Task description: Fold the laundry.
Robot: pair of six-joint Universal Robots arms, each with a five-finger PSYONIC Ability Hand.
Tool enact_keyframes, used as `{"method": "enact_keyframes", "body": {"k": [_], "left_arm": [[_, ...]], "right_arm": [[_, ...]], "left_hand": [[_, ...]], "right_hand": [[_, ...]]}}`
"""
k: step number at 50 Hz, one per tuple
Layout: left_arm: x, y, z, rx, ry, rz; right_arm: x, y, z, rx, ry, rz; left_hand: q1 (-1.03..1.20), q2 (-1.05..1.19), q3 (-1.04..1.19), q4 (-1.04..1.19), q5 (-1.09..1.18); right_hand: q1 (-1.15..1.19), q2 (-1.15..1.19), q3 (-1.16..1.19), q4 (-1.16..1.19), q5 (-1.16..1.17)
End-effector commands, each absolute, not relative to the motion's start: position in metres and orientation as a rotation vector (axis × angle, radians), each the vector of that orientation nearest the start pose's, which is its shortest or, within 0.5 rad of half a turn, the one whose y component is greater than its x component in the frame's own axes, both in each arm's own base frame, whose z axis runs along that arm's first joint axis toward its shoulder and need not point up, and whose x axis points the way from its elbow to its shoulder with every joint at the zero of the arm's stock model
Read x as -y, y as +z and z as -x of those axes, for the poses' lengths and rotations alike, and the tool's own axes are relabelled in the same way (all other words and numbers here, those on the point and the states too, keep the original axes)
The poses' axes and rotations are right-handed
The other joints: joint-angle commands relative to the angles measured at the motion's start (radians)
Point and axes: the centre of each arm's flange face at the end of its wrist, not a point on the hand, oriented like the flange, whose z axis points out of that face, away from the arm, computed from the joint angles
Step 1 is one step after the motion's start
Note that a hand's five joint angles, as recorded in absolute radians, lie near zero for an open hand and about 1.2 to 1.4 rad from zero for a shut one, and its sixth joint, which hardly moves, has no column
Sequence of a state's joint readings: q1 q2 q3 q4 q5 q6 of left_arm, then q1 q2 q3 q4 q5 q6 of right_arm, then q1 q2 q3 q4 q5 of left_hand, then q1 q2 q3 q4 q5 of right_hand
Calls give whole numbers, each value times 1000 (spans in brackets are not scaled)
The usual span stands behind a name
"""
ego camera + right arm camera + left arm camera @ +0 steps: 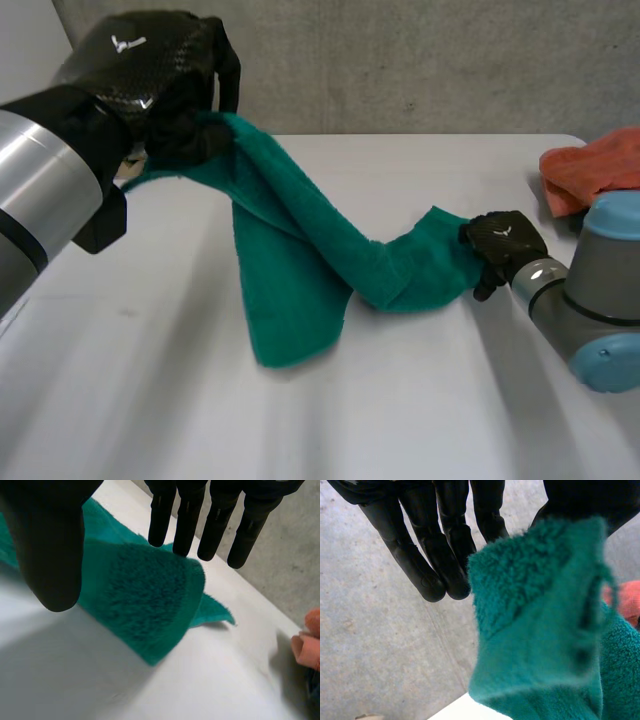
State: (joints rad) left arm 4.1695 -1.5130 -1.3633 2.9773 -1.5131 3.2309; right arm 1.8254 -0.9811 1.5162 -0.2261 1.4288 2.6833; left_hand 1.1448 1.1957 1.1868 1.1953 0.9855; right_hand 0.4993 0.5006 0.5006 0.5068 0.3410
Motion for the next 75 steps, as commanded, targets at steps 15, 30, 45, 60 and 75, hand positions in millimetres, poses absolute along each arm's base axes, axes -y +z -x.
{"method": "enact_keyframes", "body": {"k": [15, 30, 45, 60, 75], "left_arm": [[199, 353, 247, -2300, -2382, -709], [279, 225, 222, -2427, -1709, -979], [379, 407, 245, -1503, -2594, -482], [375, 354, 233, -1694, -2546, -472], [328, 167, 226, -2300, -1941, -746]], "right_arm": [[342, 189, -213, -2363, -1913, 930], [321, 243, -156, -2672, -1126, 1274], [425, 384, -180, -1844, -2586, 454], [411, 357, -199, -1738, -2505, 530], [379, 176, -201, -2407, -1773, 924]], "left_hand": [[251, 201, 209, 201, 236], [251, 201, 209, 201, 236], [251, 201, 209, 201, 236], [251, 201, 209, 201, 236], [251, 201, 209, 201, 236]], "right_hand": [[897, 896, 896, 889, 881], [897, 896, 896, 889, 881], [897, 896, 896, 889, 881], [897, 896, 896, 889, 881], [897, 896, 896, 889, 881]]}}
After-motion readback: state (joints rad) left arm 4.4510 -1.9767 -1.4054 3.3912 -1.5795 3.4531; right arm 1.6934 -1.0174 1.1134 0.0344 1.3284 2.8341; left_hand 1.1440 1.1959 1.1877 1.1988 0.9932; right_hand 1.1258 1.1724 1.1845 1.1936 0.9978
